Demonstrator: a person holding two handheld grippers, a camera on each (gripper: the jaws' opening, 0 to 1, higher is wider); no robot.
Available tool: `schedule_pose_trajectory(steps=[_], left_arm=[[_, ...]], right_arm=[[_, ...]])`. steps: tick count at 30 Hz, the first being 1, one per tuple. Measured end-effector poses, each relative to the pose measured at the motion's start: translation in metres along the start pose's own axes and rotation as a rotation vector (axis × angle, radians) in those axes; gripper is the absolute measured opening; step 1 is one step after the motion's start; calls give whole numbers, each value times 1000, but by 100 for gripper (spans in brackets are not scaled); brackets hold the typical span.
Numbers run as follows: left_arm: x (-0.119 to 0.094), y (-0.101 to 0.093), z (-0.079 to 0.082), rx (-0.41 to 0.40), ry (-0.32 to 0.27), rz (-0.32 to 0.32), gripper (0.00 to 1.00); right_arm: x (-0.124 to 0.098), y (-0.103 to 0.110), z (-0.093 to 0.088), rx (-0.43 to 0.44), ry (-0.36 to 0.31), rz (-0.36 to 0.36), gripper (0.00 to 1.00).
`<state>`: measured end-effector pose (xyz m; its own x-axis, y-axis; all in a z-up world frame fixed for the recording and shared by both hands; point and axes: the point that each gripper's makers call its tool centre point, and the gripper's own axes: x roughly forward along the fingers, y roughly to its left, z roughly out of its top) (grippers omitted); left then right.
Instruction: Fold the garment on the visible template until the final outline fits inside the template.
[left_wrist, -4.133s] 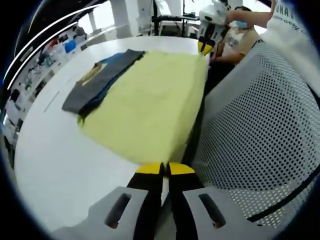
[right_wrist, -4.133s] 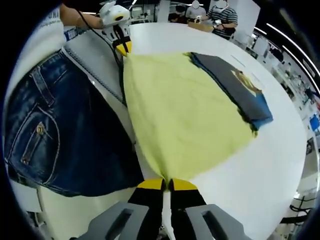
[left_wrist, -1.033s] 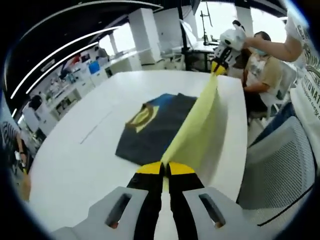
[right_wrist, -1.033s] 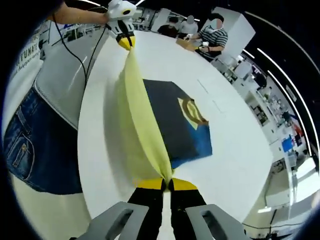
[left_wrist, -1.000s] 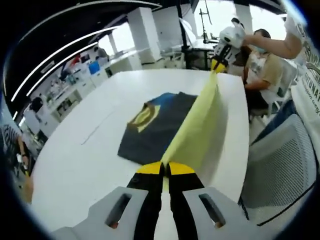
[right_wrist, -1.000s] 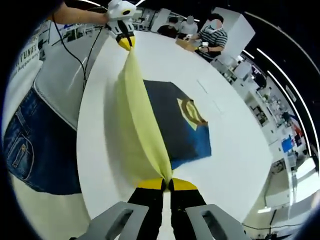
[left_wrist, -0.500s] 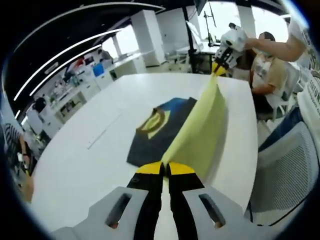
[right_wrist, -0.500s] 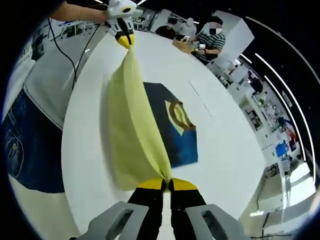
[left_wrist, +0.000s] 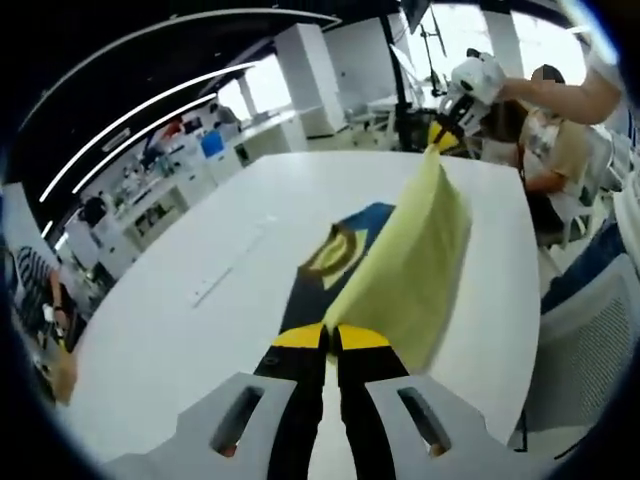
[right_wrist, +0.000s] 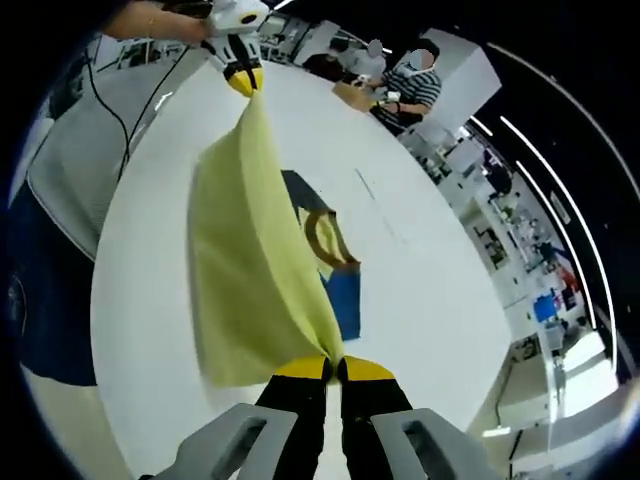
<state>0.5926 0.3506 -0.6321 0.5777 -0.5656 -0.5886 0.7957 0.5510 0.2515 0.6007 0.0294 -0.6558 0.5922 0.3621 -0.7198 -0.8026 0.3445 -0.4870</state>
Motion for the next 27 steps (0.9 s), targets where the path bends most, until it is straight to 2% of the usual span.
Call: schedule_pose_trajectory(steps=[27], left_arm=[[15, 38, 25, -8, -29, 115, 0]], right_arm=[[20, -50, 15, -27, 15, -116, 0]])
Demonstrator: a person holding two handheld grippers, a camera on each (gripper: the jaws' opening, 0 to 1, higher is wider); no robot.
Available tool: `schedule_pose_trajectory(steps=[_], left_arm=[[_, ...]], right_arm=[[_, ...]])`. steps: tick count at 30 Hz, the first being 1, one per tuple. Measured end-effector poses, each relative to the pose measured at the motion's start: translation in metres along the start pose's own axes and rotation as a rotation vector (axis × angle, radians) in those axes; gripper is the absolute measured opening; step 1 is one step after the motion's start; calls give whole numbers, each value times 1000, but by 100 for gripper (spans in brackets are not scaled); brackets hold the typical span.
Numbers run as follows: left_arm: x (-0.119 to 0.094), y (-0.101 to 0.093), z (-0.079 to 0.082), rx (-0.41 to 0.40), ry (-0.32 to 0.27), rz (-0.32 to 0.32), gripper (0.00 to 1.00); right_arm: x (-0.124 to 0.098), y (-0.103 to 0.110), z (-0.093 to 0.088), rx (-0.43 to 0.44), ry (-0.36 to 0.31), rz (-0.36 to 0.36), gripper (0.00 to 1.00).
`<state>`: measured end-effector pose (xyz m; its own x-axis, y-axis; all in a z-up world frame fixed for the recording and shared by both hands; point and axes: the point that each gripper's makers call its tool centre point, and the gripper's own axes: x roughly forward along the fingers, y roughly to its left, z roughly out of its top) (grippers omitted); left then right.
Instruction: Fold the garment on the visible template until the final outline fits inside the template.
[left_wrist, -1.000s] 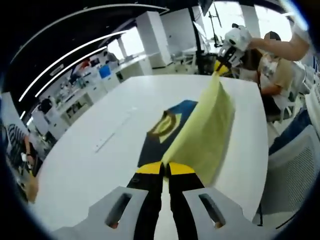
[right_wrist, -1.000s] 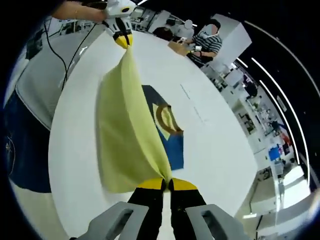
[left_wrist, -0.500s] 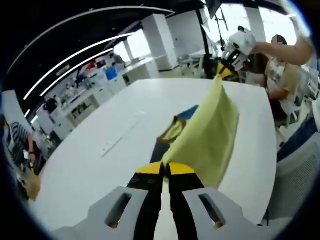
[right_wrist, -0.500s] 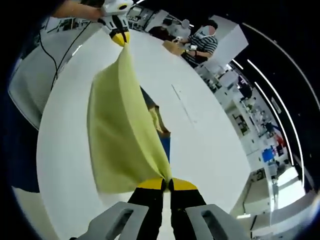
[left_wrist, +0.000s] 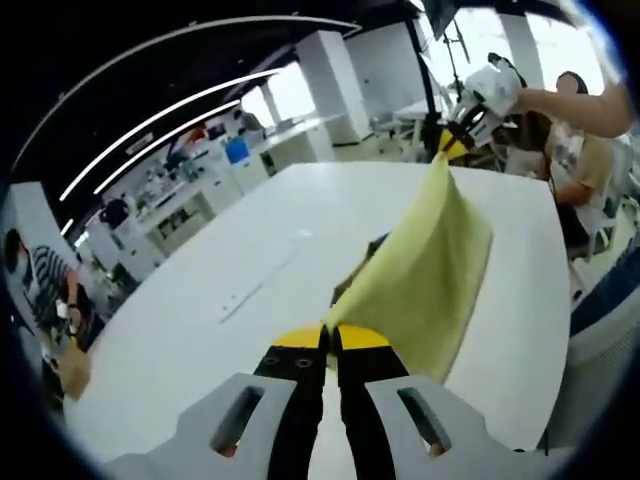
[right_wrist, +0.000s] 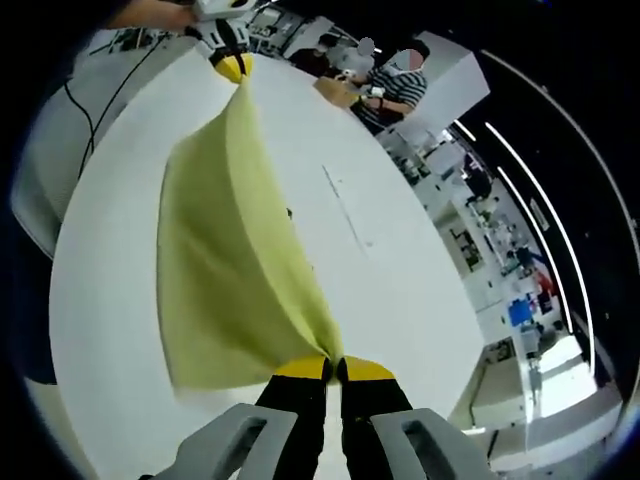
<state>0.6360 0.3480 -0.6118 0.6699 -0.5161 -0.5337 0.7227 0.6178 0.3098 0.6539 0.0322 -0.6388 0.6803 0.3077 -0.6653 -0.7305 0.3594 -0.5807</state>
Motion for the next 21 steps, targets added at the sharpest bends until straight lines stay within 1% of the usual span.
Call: schedule_pose_trajectory(steps=[6, 12, 17, 19, 21], left_arm=[[11, 14, -1, -8, 16, 42, 0], [31, 28, -7, -26, 33, 67, 0], [46, 33, -18, -5, 72, 69, 0], [53, 35, -23, -10, 85, 69, 0], [61, 36, -28, 1, 98, 67, 0]], right_arm=[[12, -9, 3, 15, 4, -21, 0], [28, -15, 0, 38, 18, -31, 0], [42, -16, -2, 56, 27, -28, 0], [49, -15, -5, 49, 40, -17, 0], [56, -14, -8, 24, 57, -10, 0]])
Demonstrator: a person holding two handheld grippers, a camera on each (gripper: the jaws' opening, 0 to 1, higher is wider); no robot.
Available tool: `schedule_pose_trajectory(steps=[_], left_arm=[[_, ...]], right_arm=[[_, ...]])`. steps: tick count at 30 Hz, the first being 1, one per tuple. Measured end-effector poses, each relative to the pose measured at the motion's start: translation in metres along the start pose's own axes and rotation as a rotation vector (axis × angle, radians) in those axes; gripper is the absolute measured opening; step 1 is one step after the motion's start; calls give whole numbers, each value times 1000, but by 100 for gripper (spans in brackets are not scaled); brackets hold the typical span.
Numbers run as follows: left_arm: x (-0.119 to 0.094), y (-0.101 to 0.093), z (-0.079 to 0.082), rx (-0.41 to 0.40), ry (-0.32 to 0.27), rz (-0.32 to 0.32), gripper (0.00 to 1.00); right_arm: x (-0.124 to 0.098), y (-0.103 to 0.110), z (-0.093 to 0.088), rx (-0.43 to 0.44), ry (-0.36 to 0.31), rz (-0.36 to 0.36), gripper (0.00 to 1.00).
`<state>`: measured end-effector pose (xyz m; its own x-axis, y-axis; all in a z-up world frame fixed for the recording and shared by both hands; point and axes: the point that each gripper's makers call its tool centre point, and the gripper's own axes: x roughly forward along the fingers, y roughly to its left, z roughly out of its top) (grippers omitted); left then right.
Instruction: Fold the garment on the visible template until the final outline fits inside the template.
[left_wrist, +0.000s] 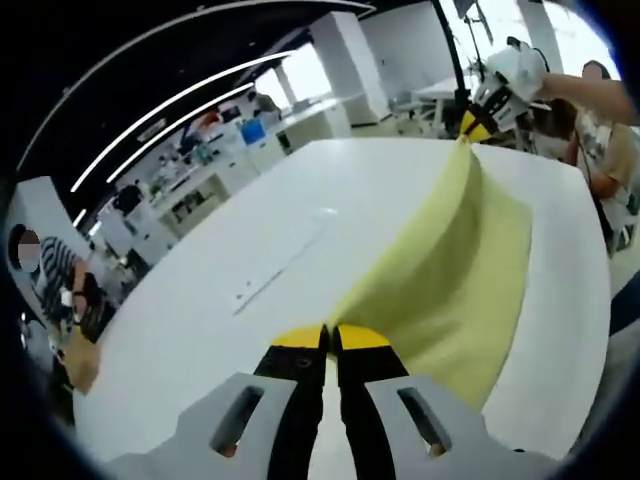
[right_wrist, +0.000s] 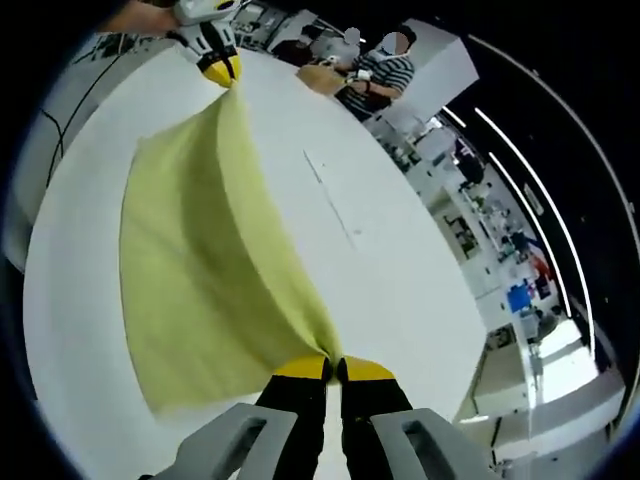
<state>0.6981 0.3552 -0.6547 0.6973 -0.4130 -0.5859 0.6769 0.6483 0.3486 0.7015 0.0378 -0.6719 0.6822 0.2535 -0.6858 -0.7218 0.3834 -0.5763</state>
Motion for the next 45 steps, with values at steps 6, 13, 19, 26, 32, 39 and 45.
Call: schedule_pose_trajectory(steps=[6, 13, 19, 26, 32, 39, 45], left_arm=[[27, 2, -19, -7, 62, -14, 1], [52, 2, -37, -33, 103, -32, 1], [72, 3, -50, -57, 134, -54, 1], [91, -2, -67, -81, 163, -82, 1], [100, -4, -76, -93, 182, -99, 1], [105, -6, -80, -90, 182, -109, 1], [101, -5, -79, -96, 168, -98, 6]], right_arm=[[24, 3, -7, -12, 36, 23, 0], [47, 7, -15, -14, 64, 49, 0], [66, 12, -24, 17, 80, 90, 0], [85, 16, -33, 44, 83, 133, 0], [98, 24, -41, 75, 95, 174, 0], [103, 29, -45, 107, 96, 199, 0], [103, 30, -46, 146, 87, 183, 5]])
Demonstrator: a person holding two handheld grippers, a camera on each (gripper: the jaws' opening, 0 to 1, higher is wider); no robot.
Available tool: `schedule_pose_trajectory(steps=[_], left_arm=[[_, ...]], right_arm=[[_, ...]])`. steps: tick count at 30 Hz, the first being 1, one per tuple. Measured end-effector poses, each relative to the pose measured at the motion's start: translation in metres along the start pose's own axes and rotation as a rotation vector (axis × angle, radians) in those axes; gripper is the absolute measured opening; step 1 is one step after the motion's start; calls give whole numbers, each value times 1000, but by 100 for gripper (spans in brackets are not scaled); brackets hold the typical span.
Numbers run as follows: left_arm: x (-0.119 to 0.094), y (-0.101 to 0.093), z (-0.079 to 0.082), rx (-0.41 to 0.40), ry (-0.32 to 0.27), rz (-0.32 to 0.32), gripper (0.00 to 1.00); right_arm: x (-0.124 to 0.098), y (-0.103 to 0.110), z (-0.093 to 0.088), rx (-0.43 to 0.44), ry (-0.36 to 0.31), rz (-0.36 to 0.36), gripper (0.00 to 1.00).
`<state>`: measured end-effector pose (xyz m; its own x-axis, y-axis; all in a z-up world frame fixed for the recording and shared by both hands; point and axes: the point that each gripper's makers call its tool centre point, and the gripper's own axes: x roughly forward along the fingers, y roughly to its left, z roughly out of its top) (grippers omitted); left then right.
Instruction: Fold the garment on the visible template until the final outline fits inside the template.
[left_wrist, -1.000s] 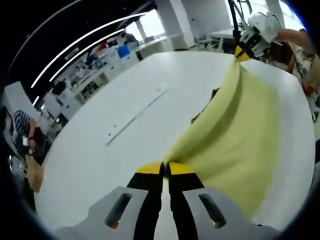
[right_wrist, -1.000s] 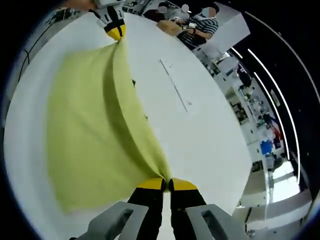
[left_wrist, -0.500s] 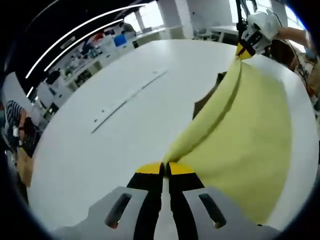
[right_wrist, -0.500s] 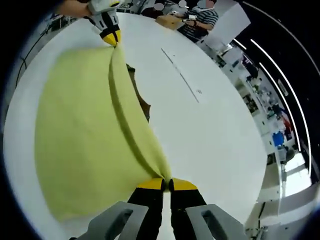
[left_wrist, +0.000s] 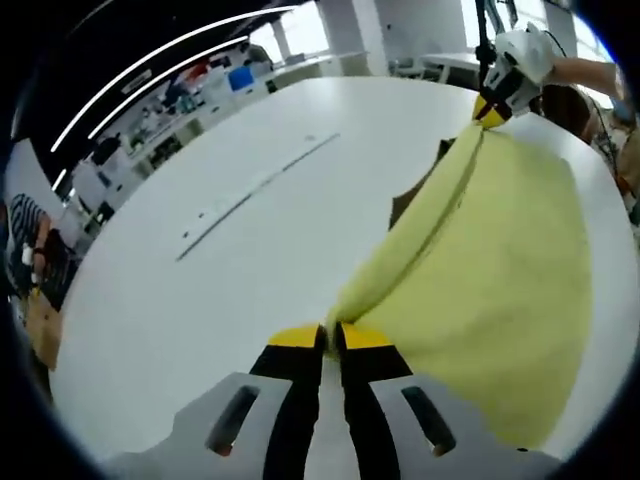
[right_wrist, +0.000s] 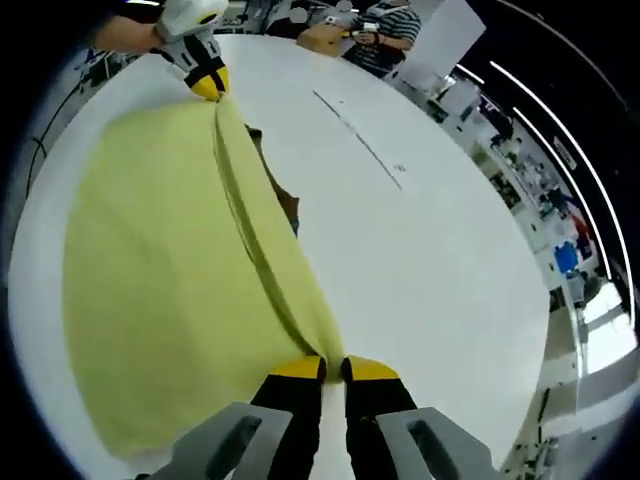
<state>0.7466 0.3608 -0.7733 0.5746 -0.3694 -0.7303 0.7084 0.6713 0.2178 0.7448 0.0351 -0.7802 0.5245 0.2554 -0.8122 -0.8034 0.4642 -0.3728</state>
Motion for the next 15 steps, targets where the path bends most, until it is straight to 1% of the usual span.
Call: schedule_pose_trajectory(steps=[2, 4, 6, 8, 9, 13, 15], left_arm=[[-4, 2, 0, -6, -9, 1, 8], [-7, 4, -1, -13, -22, 0, 10], [-9, 2, -2, -5, -30, -13, 12], [-11, 0, -2, 12, -32, -23, 13], [-12, -1, -3, 19, -33, -23, 14], [-11, -2, -3, 66, -34, -26, 15], [-10, 0, -4, 103, -20, -7, 15]], right_arm=[[-1, 1, 0, -3, -1, -2, 7], [-4, 3, 3, -13, -18, 3, 8], [-6, 5, 4, -17, -28, 6, 11], [-8, 7, 5, -23, -37, 6, 16], [-9, 8, 6, -27, -44, 10, 17], [-8, 10, 6, -54, -46, -1, 17], [-8, 8, 8, -72, -57, -26, 16]])
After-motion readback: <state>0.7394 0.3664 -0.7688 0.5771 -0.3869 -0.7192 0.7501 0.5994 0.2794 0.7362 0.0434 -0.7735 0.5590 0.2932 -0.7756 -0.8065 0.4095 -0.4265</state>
